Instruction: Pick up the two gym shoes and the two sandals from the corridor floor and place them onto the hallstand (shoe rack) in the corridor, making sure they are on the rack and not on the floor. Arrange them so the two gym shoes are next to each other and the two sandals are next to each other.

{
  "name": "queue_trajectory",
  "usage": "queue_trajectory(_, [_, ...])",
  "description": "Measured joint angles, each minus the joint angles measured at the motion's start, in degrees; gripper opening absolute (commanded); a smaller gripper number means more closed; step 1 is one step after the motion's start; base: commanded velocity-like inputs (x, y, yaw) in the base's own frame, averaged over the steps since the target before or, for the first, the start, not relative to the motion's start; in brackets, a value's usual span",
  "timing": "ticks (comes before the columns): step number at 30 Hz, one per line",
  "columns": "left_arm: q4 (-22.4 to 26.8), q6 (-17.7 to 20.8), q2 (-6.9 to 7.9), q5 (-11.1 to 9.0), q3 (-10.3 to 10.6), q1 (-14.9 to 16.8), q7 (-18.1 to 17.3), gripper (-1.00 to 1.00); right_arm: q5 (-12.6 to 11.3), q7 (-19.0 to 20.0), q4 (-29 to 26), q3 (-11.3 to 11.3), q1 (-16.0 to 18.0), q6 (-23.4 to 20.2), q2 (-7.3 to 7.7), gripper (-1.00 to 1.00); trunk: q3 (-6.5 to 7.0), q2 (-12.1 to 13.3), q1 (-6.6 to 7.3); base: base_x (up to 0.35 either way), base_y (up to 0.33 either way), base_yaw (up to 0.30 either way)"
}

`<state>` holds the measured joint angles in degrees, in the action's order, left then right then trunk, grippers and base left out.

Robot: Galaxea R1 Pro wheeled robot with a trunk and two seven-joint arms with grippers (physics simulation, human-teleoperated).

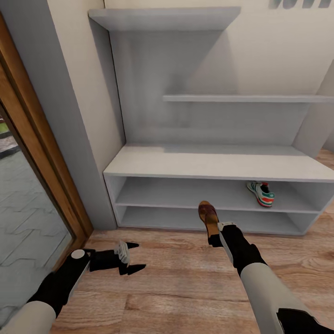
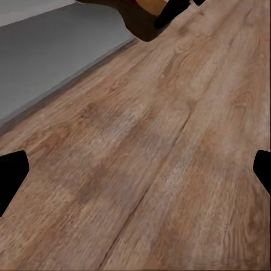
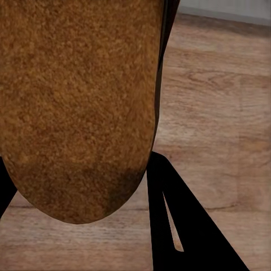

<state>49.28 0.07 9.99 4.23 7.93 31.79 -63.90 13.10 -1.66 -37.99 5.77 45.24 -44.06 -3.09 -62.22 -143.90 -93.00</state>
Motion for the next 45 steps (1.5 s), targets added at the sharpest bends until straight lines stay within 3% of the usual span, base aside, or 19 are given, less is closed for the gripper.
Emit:
queue_trajectory(2, [-0.03, -0.03, -0.16, -0.05, 2.22, 0.0, -0.24, 1.0, -0.03, 0.0, 0.0, -0.02, 0.0, 0.0, 0.0, -1.0, 0.0, 0.0, 0.0, 0.006, 0.0, 0.0])
queue_trajectory(5, [-0.04, -0.07, -0.25, -0.13, 3.72, 0.0, -2.41, 1.0, -0.06, 0.0, 0.0, -0.04, 0.0, 0.0, 0.0, -1.0, 0.0, 0.0, 0.01, 0.069, 0.04, 0.0])
queue_trajectory(19, [-0.04, -0.07, -0.34, -0.16, 3.95, 0.0, -4.13, 1.0, -0.09, -0.01, 0.0, -0.03, 0.0, 0.0, 0.0, -1.0, 0.0, 0.0, 0.01, 0.128, 0.115, 0.0])
queue_trajectory(45, [-0.04, -0.07, -0.36, -0.12, 3.95, 0.0, -4.14, 1.0, -0.19, 0.08, 0.02, 0.0, 0.0, 0.0, 0.0, -1.0, 0.0, 0.0, 0.01, 0.28, 0.012, 0.0])
